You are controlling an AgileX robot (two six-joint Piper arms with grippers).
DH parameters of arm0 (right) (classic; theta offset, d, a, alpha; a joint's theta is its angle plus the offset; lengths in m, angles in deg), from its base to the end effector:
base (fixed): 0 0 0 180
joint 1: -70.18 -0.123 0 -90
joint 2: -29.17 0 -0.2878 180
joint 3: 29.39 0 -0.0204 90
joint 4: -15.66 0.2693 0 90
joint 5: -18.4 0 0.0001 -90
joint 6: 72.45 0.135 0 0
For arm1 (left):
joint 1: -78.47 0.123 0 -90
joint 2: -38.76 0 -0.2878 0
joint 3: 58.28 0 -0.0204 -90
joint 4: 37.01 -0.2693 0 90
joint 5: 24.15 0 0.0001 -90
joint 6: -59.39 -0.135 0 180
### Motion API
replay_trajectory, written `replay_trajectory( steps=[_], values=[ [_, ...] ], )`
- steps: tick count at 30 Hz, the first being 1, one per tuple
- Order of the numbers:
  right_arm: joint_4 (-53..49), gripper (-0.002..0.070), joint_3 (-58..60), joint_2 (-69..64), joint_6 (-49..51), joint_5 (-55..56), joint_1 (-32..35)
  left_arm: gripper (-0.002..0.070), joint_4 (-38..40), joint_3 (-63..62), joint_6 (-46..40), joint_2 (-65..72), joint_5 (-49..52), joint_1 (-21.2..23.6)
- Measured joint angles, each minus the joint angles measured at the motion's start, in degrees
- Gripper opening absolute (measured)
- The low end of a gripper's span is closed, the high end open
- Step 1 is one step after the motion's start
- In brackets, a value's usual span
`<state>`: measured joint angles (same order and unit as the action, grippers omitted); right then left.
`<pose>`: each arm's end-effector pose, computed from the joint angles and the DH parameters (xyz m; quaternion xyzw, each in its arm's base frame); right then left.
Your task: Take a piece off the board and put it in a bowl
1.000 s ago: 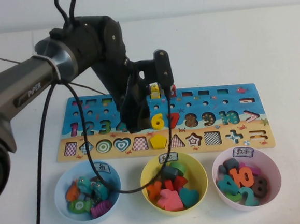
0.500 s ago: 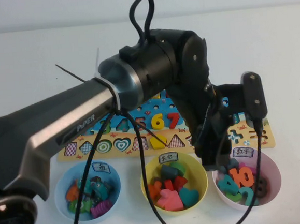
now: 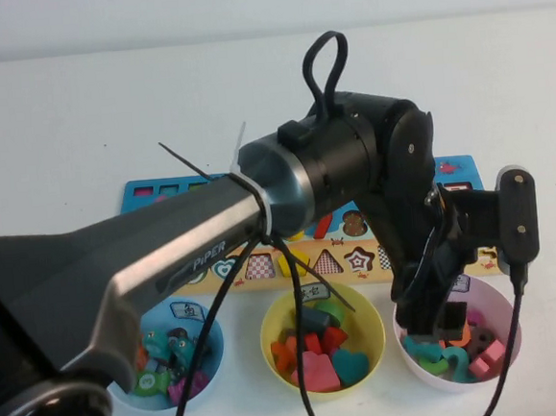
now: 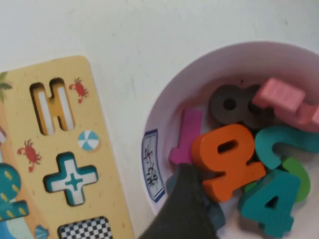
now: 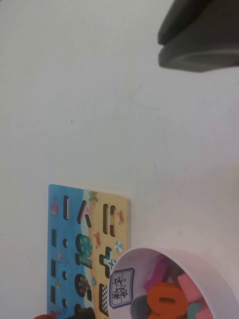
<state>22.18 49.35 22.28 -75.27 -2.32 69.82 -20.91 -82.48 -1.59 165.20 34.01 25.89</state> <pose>0.1107 0.0061 0.1606 0.0083 0.7997 0.0351 0.5993 0.2692 -0.4042 0.1946 0.7875 0.5785 -0.1171 0.1776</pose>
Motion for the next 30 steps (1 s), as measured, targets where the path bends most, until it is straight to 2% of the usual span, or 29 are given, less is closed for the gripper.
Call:
replay_trajectory(
  steps=[3, 5, 8, 10, 12, 17, 22, 26, 30],
  values=[
    [0.0, -0.0016, 0.0, 0.0, 0.0, 0.0, 0.0, 0.0519, -3.3, 0.0, 1.8, -1.1, 0.0, 0.1],
    [0.0, -0.0017, 0.0, 0.0, 0.0, 0.0, 0.0, 0.0454, -5.3, 0.1, 5.2, -2.6, 0.0, 0.4],
    [0.0, -0.0017, 0.0, 0.0, 0.0, 0.0, 0.0, 0.0190, -7.6, 3.5, 11.5, -7.9, -2.5, 1.8],
    [0.0, -0.0017, 0.0, 0.0, 0.0, 0.0, 0.0, 0.0088, -7.7, 7.7, 13.5, -12.5, -5.3, 3.1],
    [0.0, -0.0017, 0.0, 0.0, 0.0, 0.0, 0.0, 0.0038, -7.6, 13.1, 15.6, -17.2, -9.1, 4.5],
    [0.0, -0.0017, 0.0, 0.0, 0.0, 0.0, 0.0, 0.0003, -7.3, 28.1, 19.7, -31.1, -18.8, 7.8],
    [0.0, -0.0017, 0.0, 0.0, 0.0, 0.0, 0.0, -0.0001, -7.0, 36.8, 23.0, -44.8, -24.4, 8.3],
    [0.0, -0.0017, 0.0, 0.0, 0.0, 0.0, 0.0, -0.0001, -5.2, 42.7, 26.0, -54.4, -27.2, 8.3],
    [0.0, -0.0017, 0.0, 0.0, 0.0, 0.0, 0.0, -0.0001, -4.8, 46.5, 28.5, -59.4, -25.5, 8.3]
  ],
)
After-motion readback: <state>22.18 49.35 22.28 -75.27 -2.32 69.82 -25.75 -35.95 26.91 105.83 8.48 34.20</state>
